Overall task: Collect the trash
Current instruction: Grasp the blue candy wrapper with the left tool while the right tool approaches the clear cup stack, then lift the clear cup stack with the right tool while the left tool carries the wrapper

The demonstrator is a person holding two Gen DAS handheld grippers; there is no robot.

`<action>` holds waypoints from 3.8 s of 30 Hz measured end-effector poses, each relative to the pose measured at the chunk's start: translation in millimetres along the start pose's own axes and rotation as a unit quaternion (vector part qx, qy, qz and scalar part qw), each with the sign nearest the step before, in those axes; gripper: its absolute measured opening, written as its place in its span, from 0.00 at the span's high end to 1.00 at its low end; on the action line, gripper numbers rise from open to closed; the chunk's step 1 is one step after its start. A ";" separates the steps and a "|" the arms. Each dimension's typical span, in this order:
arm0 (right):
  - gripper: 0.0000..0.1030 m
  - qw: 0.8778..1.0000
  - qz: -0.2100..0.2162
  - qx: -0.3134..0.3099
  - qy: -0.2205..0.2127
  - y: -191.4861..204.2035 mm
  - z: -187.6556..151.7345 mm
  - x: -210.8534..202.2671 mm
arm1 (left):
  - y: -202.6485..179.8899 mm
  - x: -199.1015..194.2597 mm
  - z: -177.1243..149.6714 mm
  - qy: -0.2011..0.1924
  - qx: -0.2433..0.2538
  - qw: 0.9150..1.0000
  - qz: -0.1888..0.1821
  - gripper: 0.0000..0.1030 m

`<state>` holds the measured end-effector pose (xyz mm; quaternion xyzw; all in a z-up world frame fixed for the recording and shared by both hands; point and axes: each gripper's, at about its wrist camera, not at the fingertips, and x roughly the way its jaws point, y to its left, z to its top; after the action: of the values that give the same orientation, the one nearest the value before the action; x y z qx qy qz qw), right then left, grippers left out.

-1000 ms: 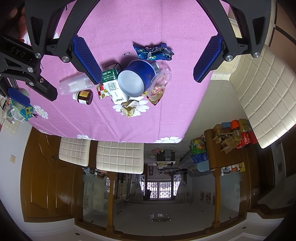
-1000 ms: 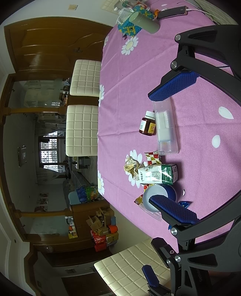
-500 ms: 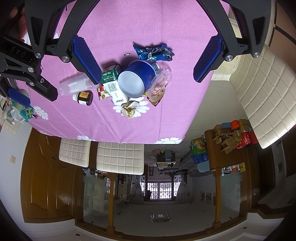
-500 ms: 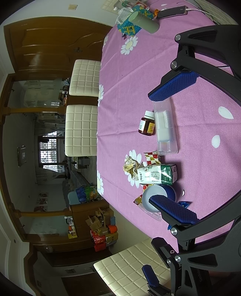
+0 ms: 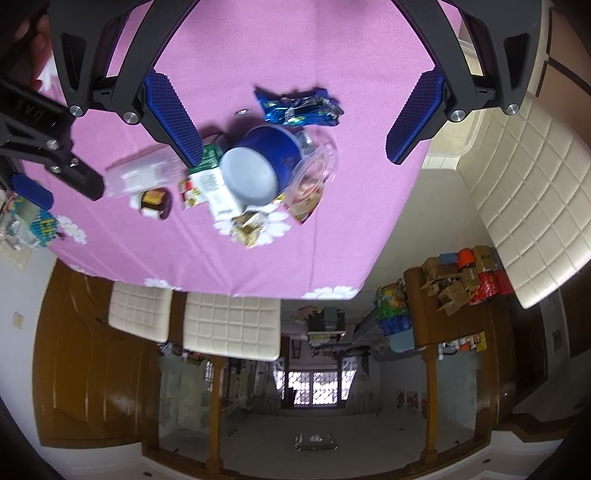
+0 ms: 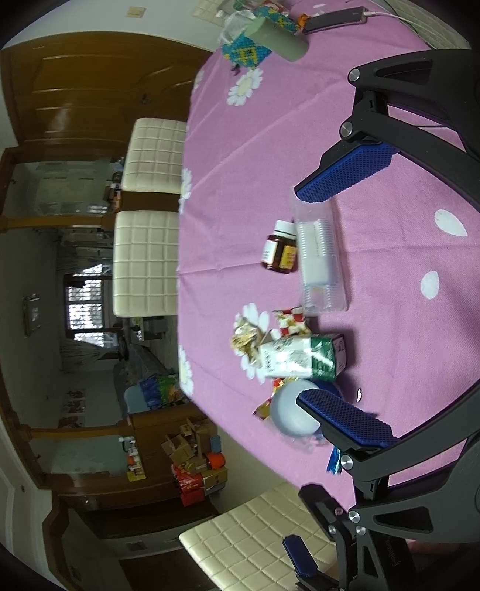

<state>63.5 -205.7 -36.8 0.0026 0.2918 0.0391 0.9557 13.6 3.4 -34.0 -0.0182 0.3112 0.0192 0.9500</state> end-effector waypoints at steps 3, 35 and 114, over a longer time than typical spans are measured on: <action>0.03 0.999 -0.009 0.008 0.035 -6.4 -9.0 24.6 | 8.8 23.5 -11.2 0.034 -0.003 0.999 0.005 0.06; 0.03 0.986 0.005 0.058 0.155 -30.6 -31.2 138.1 | 23.7 105.3 -33.8 0.112 -0.039 0.992 -0.036 0.52; 0.57 0.995 0.063 0.045 0.065 13.6 -17.6 61.4 | 49.6 25.6 -19.2 0.005 -0.069 0.996 -0.047 0.52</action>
<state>103.4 -187.8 -85.3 0.0615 0.3539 0.0864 0.9293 20.6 52.6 -65.8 -0.0986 0.3129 -0.0039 0.9447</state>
